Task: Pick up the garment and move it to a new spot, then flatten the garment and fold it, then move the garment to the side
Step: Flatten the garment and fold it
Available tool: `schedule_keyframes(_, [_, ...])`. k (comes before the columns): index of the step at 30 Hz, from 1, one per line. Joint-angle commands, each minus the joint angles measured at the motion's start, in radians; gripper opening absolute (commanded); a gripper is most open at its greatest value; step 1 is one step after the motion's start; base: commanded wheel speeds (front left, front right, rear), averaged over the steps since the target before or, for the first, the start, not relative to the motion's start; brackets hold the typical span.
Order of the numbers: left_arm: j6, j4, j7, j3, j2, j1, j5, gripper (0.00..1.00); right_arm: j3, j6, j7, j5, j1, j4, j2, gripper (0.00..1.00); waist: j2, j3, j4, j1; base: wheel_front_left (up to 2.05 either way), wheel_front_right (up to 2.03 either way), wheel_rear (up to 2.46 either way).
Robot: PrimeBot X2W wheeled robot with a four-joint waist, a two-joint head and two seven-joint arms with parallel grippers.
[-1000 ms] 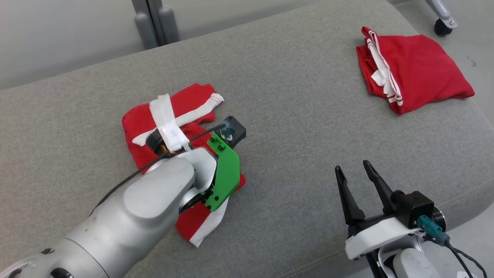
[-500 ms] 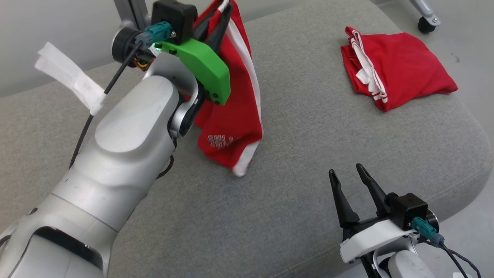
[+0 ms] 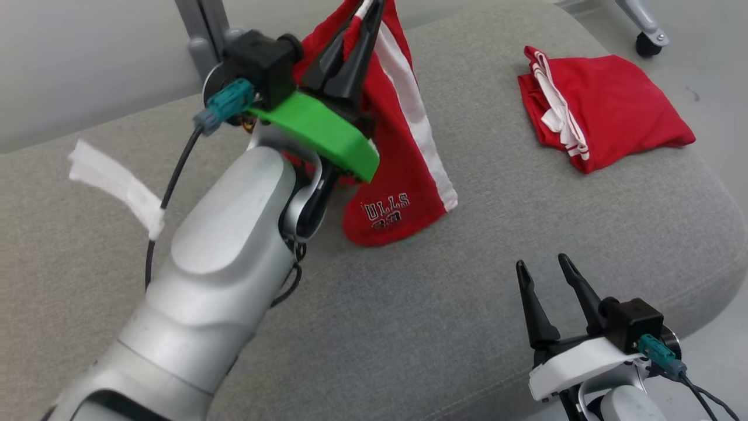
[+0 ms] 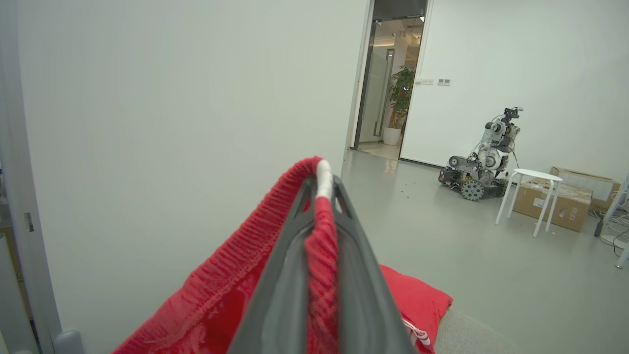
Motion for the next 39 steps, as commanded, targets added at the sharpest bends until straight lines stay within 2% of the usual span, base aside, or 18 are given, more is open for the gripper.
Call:
schedule_keyframes(1, [0.005,-0.039,-0.002,0.027,0.003,0.070,0.016,0.00,-0.004,-0.002,-0.002,-0.008,0.016,0.002,0.000,1.00,-0.0001,-0.022,0.034,0.0000,0.00,0.00,0.00])
schedule_keyframes(5, [-0.006,-0.196,-0.003,0.120,0.010,0.269,0.037,0.00,-0.021,-0.002,-0.002,-0.022,0.039,0.003,-0.001,1.00,-0.0001,-0.056,0.081,0.0000,0.00,0.00,0.00])
schedule_keyframes(11, [-0.043,-0.399,-0.003,0.177,0.047,0.619,0.041,0.00,-0.041,-0.002,-0.002,-0.054,0.067,0.007,-0.001,1.00,-0.0001,-0.085,0.162,0.0000,0.00,0.00,0.00])
schedule_keyframes(15, [-0.059,-0.454,-0.002,0.205,0.056,0.809,0.052,0.00,-0.048,-0.002,-0.002,-0.074,0.078,0.009,0.000,1.00,-0.0001,-0.092,0.212,0.0000,0.00,0.00,0.00])
schedule_keyframes(21, [-0.075,-0.450,-0.002,0.268,0.029,0.990,0.065,0.00,-0.050,-0.002,-0.002,-0.089,0.075,0.013,-0.001,1.00,-0.0001,-0.091,0.260,0.0000,0.00,0.00,0.00])
schedule_keyframes(22, [-0.076,-0.450,-0.002,0.264,0.023,1.004,0.057,0.07,-0.048,-0.002,-0.002,-0.090,0.075,0.012,-0.001,1.00,-0.0001,-0.088,0.266,0.0000,0.00,0.00,0.00])
schedule_keyframes(23, [-0.077,-0.452,-0.002,0.259,0.023,1.009,0.065,0.28,-0.046,-0.002,-0.002,-0.089,0.073,0.012,-0.001,1.00,-0.0001,-0.086,0.271,0.0000,0.00,0.00,0.00])
schedule_keyframes(24, [-0.076,-0.446,-0.002,0.258,0.024,1.016,0.065,0.35,-0.044,-0.002,-0.002,-0.089,0.074,0.012,-0.001,1.00,-0.0001,-0.085,0.276,0.0000,0.00,0.00,0.00])
schedule_keyframes(26, [-0.075,-0.427,-0.002,0.250,0.030,1.031,0.057,0.64,-0.041,-0.002,-0.002,-0.089,0.075,0.013,-0.001,1.00,-0.0001,-0.083,0.283,0.0000,0.00,0.00,0.00])
schedule_keyframes(27, [-0.075,-0.419,-0.002,0.253,0.032,1.030,0.056,0.87,-0.038,-0.002,-0.002,-0.089,0.075,0.014,0.000,1.00,-0.0001,-0.083,0.286,0.0000,0.00,0.00,0.00])
schedule_keyframes(31, [-0.075,-0.373,-0.002,0.274,0.040,1.044,0.048,1.00,-0.031,-0.002,-0.002,-0.092,0.074,0.016,-0.001,1.00,-0.0001,-0.080,0.284,0.0000,0.00,0.00,0.00])
schedule_keyframes(39, [-0.074,-0.318,-0.002,0.324,0.065,1.103,0.032,1.00,-0.047,-0.002,-0.002,-0.099,0.083,0.009,-0.001,1.00,-0.0001,-0.082,0.266,0.0000,0.00,0.00,0.00])
